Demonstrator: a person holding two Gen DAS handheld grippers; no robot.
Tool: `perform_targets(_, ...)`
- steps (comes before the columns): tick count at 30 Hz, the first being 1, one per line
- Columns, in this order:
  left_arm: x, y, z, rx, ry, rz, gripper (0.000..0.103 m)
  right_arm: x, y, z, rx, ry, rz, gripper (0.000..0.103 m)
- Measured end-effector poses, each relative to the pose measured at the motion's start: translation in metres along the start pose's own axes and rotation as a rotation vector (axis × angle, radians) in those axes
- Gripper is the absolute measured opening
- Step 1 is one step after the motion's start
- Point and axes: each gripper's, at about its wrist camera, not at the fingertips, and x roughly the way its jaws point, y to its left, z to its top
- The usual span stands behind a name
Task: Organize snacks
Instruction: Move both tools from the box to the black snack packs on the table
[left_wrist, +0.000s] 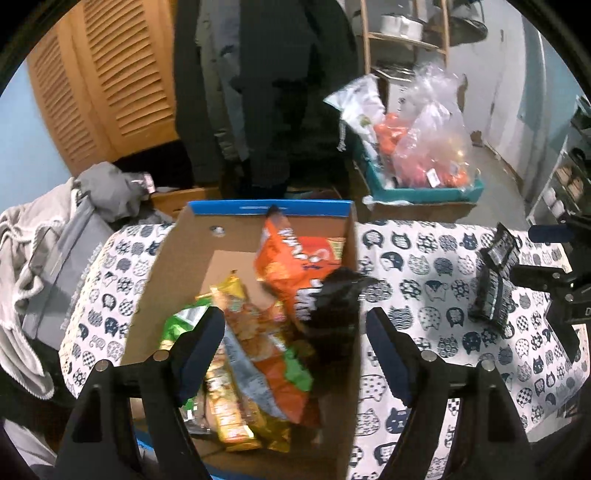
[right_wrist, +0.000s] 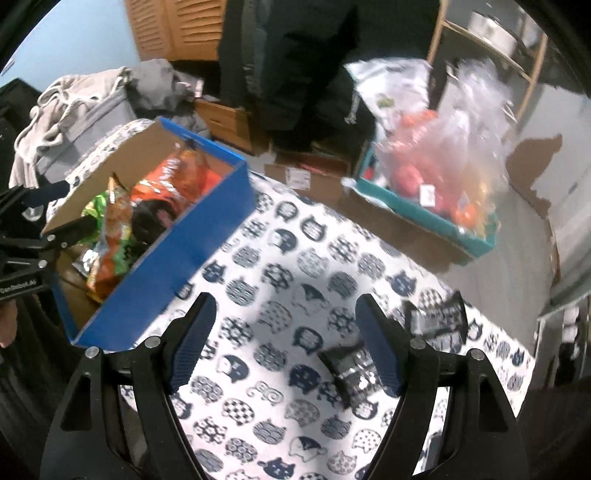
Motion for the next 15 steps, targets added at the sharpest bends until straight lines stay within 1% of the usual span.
perform_targets(5, 0.009, -0.029, 0.010, 0.043, 0.035, -0.036, 0.080, 0.006, -0.033, -0.018, 0.074, 0.027, -0.036, 0.078)
perform_targets(9, 0.013, -0.053, 0.025, 0.087, 0.054, -0.060, 0.080, 0.011, -0.061, -0.029, 0.136, 0.050, -0.059, 0.078)
perform_targets(15, 0.016, -0.087, 0.049, 0.168, 0.068, -0.081, 0.082, 0.018, -0.114, -0.043, 0.275, 0.078, -0.098, 0.078)
